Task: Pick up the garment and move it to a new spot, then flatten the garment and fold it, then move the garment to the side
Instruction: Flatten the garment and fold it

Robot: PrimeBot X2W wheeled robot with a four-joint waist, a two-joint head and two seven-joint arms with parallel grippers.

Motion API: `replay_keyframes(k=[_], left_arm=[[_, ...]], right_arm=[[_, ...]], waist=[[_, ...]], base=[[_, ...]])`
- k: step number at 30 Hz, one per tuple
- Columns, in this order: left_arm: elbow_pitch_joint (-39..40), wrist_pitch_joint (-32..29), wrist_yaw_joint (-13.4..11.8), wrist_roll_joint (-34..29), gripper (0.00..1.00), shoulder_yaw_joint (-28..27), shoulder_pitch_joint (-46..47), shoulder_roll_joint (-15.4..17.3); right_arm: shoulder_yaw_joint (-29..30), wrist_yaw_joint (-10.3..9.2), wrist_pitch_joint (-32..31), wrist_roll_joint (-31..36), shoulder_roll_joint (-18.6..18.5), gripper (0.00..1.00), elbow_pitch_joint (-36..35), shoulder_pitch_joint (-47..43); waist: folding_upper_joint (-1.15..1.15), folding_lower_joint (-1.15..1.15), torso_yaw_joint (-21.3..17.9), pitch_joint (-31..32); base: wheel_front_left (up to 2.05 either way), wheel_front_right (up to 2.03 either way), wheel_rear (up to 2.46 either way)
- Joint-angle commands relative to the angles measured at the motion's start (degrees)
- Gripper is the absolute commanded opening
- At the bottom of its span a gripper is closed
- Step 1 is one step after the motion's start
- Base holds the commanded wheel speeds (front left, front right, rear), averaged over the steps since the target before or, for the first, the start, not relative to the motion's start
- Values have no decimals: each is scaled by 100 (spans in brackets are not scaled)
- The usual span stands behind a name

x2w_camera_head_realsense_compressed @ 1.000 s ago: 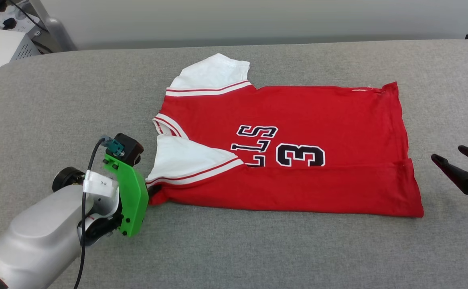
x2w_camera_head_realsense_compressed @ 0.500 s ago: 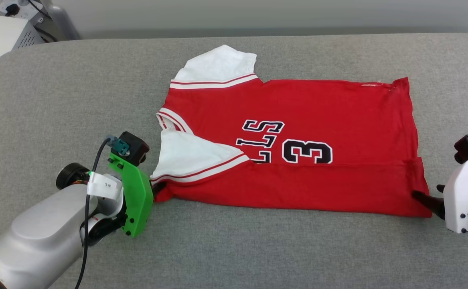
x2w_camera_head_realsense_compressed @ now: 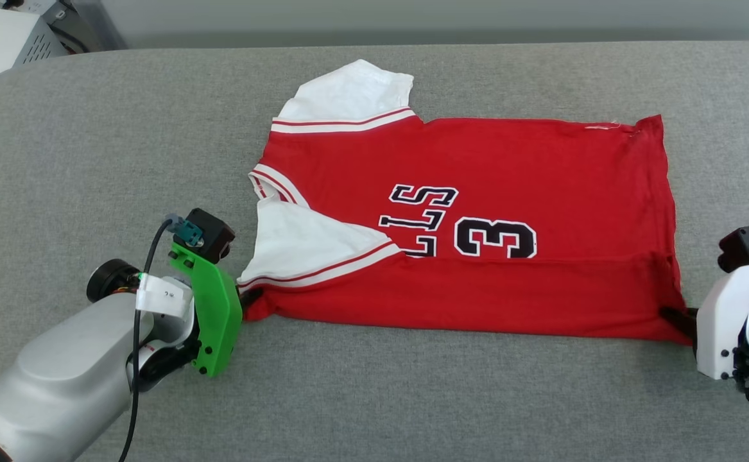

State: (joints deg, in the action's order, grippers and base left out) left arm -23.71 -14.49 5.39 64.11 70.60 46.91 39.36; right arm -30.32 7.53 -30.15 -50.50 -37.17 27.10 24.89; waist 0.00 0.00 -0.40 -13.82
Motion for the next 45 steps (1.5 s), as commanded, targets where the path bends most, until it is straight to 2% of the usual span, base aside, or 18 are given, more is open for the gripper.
replay_keyframes(k=[1, 8, 16, 25, 31, 35, 45], left_arm=[[-53, 55, 10, 69, 0, -3, -59, -1], [-14, 56, 62, 171, 0, 11, -182, 80], [375, 17, 68, 215, 0, 40, -362, 329], [1120, -93, -130, 195, 0, 106, -726, 670], [1373, -72, -302, 207, 0, 124, -933, 779], [1303, -17, -365, 241, 0, 110, -990, 718], [598, 118, -244, 359, 0, 74, -1008, 341]], right_arm=[[-158, -4, 64, -29, 140, 0, 34, -49], [-193, -4, 558, -175, -144, 0, -372, 7], [-43, -4, 799, -368, -496, 0, -994, -312], [388, -4, 751, -403, -755, 0, -1591, -1087], [768, -4, 560, -320, -691, 0, -1738, -1503], [926, -4, 442, -221, -535, 0, -1692, -1543], [867, -4, 414, 11, -87, 0, -1088, -1324]], waist=[[0, 0, -29, 50], [0, 0, -45, 286], [0, 0, -15, 499], [0, 0, -8, 672], [0, 0, -43, 662], [0, 0, -60, 542], [0, 0, -27, 294]], base=[[0, 0, 0], [0, 0, 0], [0, 0, 0], [0, 0, 0], [0, 0, 0], [0, 0, 0], [0, 0, 0]])
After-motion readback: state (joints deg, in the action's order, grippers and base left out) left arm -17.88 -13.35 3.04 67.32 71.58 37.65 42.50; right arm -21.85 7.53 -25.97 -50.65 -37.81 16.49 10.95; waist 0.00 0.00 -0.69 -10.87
